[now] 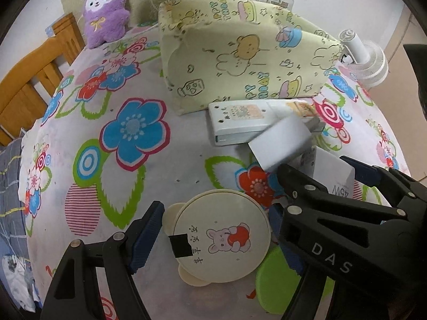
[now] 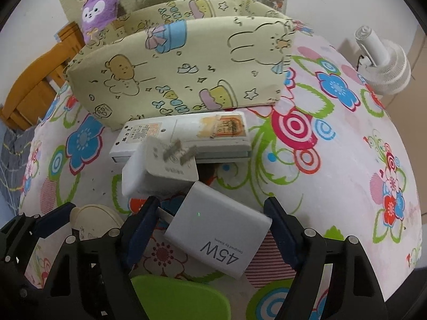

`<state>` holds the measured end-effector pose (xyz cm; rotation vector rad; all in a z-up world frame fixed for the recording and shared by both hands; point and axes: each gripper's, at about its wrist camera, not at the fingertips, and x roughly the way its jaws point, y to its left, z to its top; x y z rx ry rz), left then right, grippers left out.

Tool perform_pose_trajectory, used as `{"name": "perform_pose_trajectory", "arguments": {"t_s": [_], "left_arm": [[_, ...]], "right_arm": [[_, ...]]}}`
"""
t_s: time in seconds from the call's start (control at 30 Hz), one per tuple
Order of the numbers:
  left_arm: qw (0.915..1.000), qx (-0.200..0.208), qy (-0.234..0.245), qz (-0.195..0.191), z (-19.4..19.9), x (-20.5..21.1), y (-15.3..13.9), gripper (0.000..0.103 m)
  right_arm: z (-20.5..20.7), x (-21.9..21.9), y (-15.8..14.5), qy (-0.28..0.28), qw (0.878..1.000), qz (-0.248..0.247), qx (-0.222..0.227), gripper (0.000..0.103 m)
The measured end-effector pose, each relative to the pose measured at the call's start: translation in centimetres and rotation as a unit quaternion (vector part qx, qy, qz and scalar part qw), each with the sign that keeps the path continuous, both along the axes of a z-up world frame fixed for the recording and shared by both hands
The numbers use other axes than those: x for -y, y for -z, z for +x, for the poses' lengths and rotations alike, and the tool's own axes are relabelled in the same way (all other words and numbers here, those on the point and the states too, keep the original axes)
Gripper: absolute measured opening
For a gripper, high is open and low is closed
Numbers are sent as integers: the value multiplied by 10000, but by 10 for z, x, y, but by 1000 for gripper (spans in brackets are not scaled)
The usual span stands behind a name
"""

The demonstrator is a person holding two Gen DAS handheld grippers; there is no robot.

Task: Organize rigid objects
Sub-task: 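Lift the white charger with the right tool while the left tool reaches the cream bunny coaster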

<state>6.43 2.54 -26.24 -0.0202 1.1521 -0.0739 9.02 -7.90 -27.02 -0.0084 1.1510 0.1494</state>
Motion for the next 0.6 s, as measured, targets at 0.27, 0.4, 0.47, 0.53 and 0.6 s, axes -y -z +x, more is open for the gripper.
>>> {"name": "perform_pose_trajectory", "arguments": {"t_s": [0.27, 0.4, 0.47, 0.53, 0.6], "left_arm": [[9999, 145, 78, -32, -1, 9, -14, 80], [9997, 171, 178, -23, 0, 14, -20, 57], [9996, 203, 155, -73, 0, 14, -20, 57], [9997, 191, 159, -64, 0, 14, -19, 57], [9997, 211, 121, -90, -1, 13, -20, 58]], "right_arm": [[-6, 10, -15, 137, 9998, 41, 129, 81], [-9, 14, -23, 185, 9996, 82, 204, 81], [-9, 15, -27, 198, 9995, 86, 235, 81], [-10, 16, -28, 192, 9995, 33, 251, 81], [-12, 19, -29, 220, 9994, 78, 258, 81]]}}
